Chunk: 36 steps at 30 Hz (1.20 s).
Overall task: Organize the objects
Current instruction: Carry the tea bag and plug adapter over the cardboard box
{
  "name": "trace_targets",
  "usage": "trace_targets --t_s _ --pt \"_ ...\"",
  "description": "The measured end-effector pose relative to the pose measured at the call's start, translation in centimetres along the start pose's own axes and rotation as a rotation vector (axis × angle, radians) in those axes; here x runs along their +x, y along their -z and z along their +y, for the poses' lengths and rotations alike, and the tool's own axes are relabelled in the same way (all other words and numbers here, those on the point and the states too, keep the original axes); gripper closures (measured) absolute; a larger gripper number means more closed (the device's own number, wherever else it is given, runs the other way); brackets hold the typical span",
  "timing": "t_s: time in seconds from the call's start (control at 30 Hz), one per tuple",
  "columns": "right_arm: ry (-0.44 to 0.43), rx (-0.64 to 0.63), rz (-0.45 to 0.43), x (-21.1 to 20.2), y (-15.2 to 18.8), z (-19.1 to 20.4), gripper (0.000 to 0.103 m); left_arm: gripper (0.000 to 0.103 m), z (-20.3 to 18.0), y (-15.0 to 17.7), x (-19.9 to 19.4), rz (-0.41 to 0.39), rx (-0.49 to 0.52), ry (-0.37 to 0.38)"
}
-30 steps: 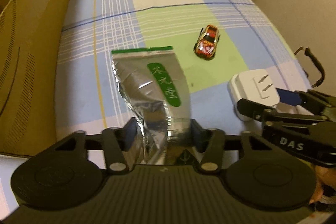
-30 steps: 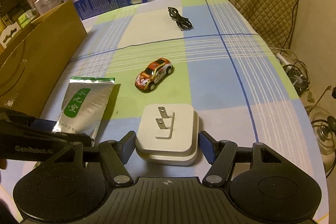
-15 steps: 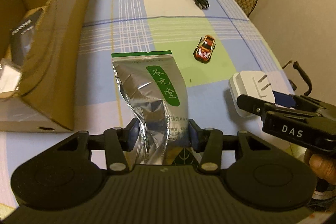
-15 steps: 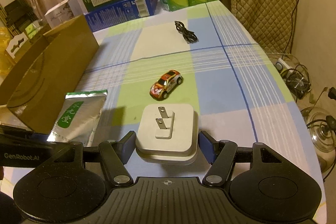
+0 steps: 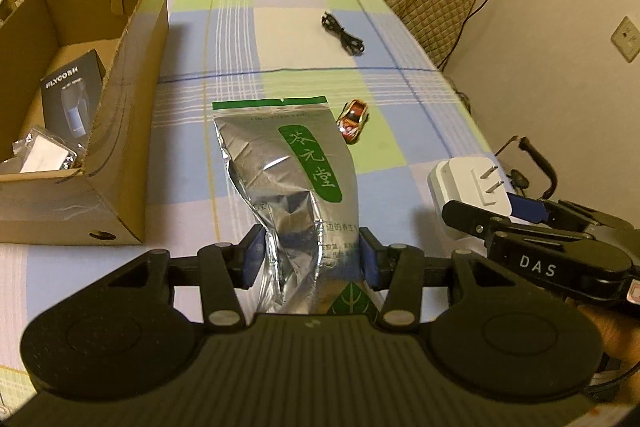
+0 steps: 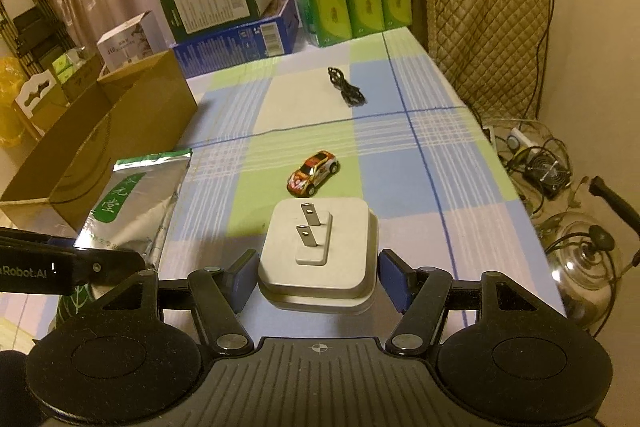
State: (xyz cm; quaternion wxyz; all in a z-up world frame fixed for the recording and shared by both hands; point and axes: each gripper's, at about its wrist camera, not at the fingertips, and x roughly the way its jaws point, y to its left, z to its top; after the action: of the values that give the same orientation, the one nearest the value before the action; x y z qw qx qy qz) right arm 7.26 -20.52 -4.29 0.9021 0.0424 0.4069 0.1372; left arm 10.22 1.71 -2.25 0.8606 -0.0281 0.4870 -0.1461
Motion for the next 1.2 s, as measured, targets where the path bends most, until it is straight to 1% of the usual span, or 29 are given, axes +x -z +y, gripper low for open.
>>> trace_targets --t_s 0.27,0.47,0.73,1.2 --pt "0.011 -0.021 -0.04 -2.8 -0.2 0.9 0.041 0.06 -0.6 0.5 -2.9 -0.049 0.0 0.015" --pt "0.005 -0.034 -0.056 -4.1 -0.2 1.6 0.041 0.06 -0.7 1.1 -4.6 -0.075 -0.001 0.017" --pt "-0.004 -0.05 -0.07 -4.8 -0.3 2.5 0.041 0.06 -0.7 1.7 -6.0 -0.091 -0.001 0.017" --pt "-0.012 -0.072 -0.074 -5.0 -0.6 3.2 0.041 0.06 -0.4 1.9 -7.0 -0.102 0.008 0.018"
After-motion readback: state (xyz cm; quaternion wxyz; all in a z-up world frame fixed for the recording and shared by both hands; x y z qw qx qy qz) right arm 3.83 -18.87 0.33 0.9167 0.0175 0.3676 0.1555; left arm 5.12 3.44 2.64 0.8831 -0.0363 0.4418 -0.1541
